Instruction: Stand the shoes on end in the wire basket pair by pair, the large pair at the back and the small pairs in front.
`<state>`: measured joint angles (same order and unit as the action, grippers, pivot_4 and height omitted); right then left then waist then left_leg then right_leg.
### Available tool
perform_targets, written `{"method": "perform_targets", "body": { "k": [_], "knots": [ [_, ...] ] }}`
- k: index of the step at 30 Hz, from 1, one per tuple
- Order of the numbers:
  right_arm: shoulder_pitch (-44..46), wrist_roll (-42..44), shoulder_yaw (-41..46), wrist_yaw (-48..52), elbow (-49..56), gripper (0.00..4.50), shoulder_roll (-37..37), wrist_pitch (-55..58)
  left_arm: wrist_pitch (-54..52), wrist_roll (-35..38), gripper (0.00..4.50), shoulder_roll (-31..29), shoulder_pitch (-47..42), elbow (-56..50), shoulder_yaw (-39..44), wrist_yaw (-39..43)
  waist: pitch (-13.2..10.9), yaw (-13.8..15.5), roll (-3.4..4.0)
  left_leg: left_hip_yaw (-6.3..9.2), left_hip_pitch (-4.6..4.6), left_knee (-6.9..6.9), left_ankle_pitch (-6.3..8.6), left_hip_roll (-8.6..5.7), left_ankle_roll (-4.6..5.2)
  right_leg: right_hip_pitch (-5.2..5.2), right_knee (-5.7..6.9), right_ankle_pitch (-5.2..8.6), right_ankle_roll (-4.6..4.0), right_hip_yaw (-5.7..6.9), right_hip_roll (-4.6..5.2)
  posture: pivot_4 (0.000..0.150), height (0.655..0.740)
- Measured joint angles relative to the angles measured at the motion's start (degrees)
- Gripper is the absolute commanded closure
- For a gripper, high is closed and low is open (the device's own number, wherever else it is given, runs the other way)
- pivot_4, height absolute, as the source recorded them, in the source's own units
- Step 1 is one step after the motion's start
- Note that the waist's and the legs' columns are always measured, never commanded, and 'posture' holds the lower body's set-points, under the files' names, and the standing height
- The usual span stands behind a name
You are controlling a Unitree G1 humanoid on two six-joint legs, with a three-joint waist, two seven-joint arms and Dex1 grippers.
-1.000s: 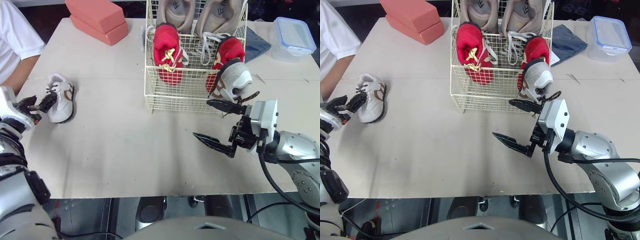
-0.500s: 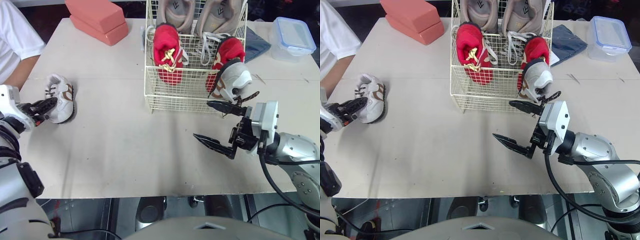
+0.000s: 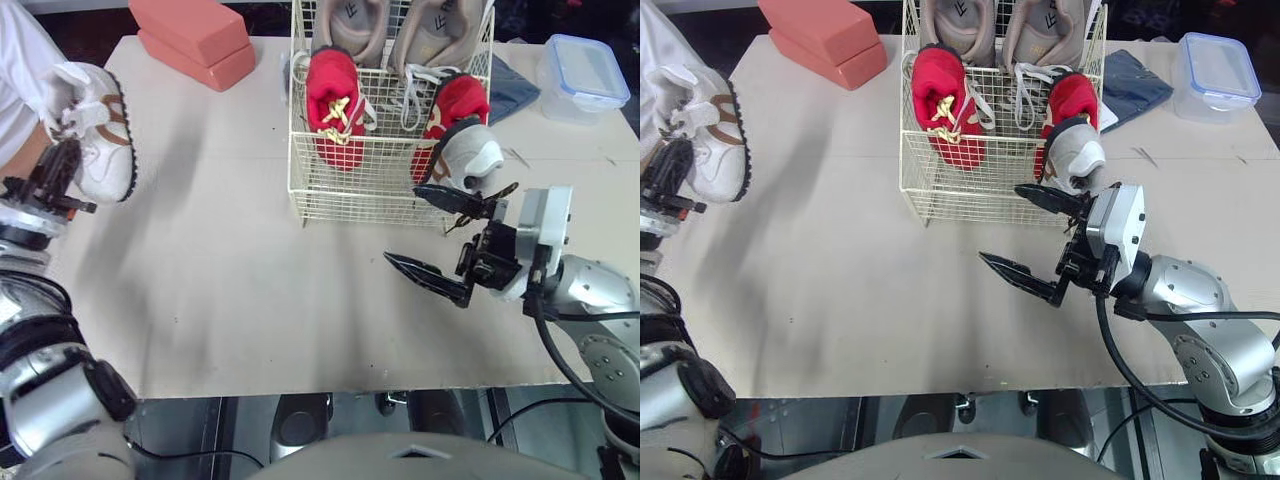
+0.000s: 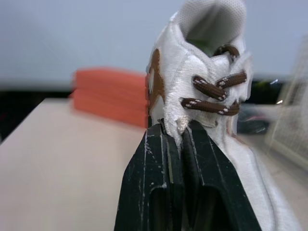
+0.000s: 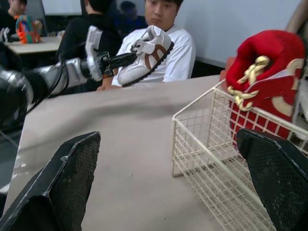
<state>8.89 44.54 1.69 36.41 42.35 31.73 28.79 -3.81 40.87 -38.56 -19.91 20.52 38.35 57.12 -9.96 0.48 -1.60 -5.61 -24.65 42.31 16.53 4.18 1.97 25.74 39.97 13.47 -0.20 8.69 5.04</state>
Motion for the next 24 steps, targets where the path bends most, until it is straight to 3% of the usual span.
{"method": "perform_targets", "body": {
  "k": [2, 5, 10, 13, 17, 23, 24],
  "knots": [
    [2.8, 2.3, 0.1, -1.5, -1.1, 0.0, -1.0, 1.3, -7.7, 7.1, 4.48, 3.6, 3.7, -19.6, -4.6, -3.9, 0.0, 0.5, -0.02, 0.1, 0.03, 0.01, -0.01, -0.01, -0.01, -0.09, 0.01, 0.0, -0.01, 0.1, 0.0, 0.15, 0.686],
    [4.1, 4.7, 0.1, -3.2, -1.3, 0.0, -1.9, 2.6, -13.2, 13.0, 4.48, 4.3, 4.0, -33.8, -7.9, -7.9, 0.0, 0.3, 0.07, 0.04, 0.29, -0.07, -0.01, -0.01, -0.02, -0.27, 0.02, 0.0, -0.01, 0.02, -0.05, 0.15, 0.686],
    [6.2, 10.0, 0.1, -8.0, -1.9, 0.0, -4.5, 5.2, -17.3, 14.8, 4.48, 6.3, 4.8, -45.9, -18.0, -9.9, 0.0, 0.2, 0.12, -0.1, 0.46, -0.11, -0.01, -0.04, -0.01, -0.3, 0.06, 0.01, -0.01, -0.12, -0.17, 0.15, 0.686],
    [6.9, 13.3, 0.1, -11.5, -1.9, 0.0, -6.0, 7.0, -16.7, 10.9, 4.48, 7.1, 4.3, -49.1, -23.1, -10.6, 0.0, 0.3, 0.14, -0.1, 0.46, -0.13, -0.01, -0.03, -0.02, -0.3, 0.06, 0.01, -0.02, -0.13, -0.23, 0.15, 0.686],
    [8.3, 17.9, -0.2, -17.1, -1.9, 0.0, -8.1, 8.7, -9.4, -1.3, 4.48, 13.0, 2.4, -49.5, -29.9, -14.4, 0.0, 0.4, 0.16, -0.14, 0.44, -0.11, -0.01, -0.08, -0.01, -0.3, 0.04, 0.0, -0.01, -0.15, -0.22, 0.15, 0.686],
    [8.5, 20.0, -0.9, -21.6, -1.9, 0.0, -9.8, 9.6, -2.4, -10.5, 4.48, 17.1, 2.5, -49.0, -34.3, -16.5, 0.0, 0.3, 0.17, -0.14, 0.43, -0.16, 0.0, -0.04, 0.0, -0.28, 0.01, 0.01, -0.02, -0.15, -0.24, 0.15, 0.686],
    [8.7, 20.0, -1.1, -22.0, -1.9, 0.26, -10.0, 9.7, -1.5, -11.6, 4.5, 17.6, 2.8, -49.0, -35.0, -16.7, 0.0, 0.3, 0.17, -0.14, 0.43, -0.16, 0.0, -0.04, 0.0, -0.28, 0.01, 0.01, -0.01, -0.15, -0.24, 0.15, 0.686]
  ]
}}
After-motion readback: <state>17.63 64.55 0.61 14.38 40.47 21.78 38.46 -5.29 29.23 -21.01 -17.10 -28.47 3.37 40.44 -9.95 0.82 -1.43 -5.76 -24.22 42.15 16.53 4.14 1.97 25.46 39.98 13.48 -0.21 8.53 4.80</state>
